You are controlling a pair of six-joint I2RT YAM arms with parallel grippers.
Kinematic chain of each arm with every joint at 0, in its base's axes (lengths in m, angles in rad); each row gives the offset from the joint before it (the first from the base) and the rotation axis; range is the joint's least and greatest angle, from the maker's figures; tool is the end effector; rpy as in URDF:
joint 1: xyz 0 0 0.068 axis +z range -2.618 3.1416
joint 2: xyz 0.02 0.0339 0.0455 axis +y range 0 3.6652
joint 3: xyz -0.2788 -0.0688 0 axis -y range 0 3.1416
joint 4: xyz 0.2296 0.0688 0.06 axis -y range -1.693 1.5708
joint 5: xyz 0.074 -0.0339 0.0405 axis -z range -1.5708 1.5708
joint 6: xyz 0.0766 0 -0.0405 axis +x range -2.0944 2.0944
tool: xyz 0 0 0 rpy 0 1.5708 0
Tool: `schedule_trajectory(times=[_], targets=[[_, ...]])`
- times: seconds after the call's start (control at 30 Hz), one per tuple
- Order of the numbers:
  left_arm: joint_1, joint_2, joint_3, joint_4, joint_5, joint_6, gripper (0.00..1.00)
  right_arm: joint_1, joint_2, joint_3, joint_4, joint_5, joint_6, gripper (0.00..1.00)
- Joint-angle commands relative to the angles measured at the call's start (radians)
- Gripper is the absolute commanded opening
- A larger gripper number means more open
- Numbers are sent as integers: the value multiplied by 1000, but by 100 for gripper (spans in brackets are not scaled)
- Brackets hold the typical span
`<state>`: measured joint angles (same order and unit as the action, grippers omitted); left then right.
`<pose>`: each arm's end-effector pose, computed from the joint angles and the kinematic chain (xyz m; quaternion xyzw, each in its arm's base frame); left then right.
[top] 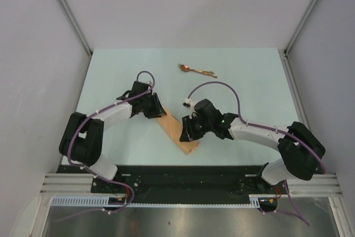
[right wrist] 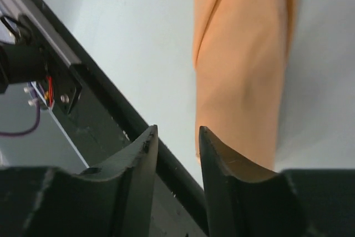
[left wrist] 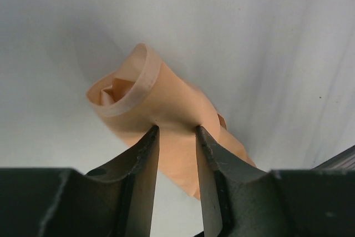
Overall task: Fold the napkin into a case and place the utensils inside
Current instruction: Turn over the smaller rectangle-folded napkin at the center of the board, then move the smaller rectangle folded napkin to the center of the board.
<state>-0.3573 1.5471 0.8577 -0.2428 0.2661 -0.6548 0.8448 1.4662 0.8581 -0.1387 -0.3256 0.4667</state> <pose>0.2898 -0.1297 0.1737 -0.0983 0.9368 -0.2610 0.2111 0.1949 0.2565 0.2093 -0.2337 0.8759 0.3587 0.2226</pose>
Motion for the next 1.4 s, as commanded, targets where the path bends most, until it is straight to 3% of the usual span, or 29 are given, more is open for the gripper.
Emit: schedule_trajectory(times=[0.0,0.3,0.53,0.73,1.2,1.37], targets=[[-2,70,89,14,13,1,38,28,25,-51,2,48,33,36],[-3,211,185,13,27,0,41,-50,48,-128,45,102,-10,33],[-3,190,218,-21,9,4,43,-64,68,-102,-2,143,-59,31],[18,136,239,-64,-21,11,45,-16,10,-19,-105,215,-65,31],[37,344,296,-35,-11,-11,38,135,23,4,-59,165,41,28],[31,262,277,-38,-54,-2,42,195,54,-8,-32,177,90,26]])
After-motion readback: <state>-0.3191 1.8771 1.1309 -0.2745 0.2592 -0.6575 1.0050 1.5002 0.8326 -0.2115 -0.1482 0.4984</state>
